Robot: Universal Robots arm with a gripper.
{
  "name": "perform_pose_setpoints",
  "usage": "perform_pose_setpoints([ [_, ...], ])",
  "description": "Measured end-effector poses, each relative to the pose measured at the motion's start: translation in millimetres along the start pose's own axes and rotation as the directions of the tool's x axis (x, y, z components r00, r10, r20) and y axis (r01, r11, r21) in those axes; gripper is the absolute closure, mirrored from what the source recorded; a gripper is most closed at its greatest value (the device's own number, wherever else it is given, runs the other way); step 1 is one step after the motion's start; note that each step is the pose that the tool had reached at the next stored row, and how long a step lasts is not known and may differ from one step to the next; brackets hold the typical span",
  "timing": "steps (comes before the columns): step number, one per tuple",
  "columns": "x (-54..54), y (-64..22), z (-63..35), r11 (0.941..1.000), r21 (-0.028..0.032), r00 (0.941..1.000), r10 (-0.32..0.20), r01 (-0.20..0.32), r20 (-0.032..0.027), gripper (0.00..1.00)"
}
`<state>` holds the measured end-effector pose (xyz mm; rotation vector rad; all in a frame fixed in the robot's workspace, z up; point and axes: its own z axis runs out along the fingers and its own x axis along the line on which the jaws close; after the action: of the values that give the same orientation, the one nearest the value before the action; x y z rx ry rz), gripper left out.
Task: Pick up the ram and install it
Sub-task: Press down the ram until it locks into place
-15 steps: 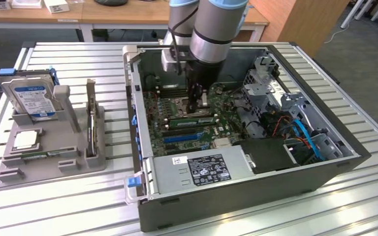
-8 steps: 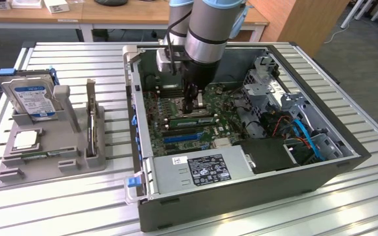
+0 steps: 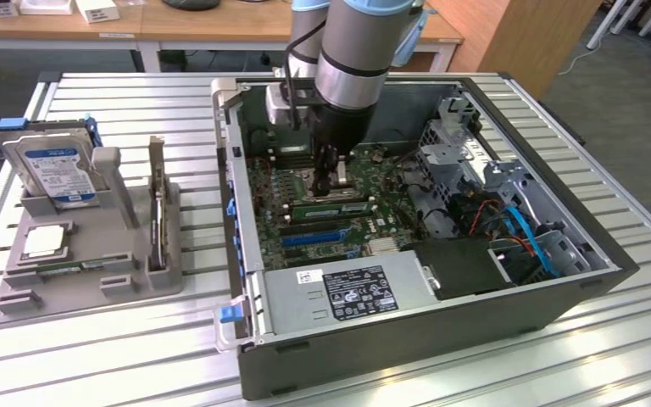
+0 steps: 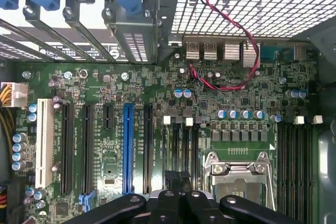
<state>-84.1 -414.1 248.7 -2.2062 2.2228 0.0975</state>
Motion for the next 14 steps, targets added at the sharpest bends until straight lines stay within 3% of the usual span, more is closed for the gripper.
perform_pose_setpoints([
  [14, 2.6, 0.3, 4.0, 1.0, -0.0001, 1.0, 0.0, 0.0, -0.0002, 0.89],
])
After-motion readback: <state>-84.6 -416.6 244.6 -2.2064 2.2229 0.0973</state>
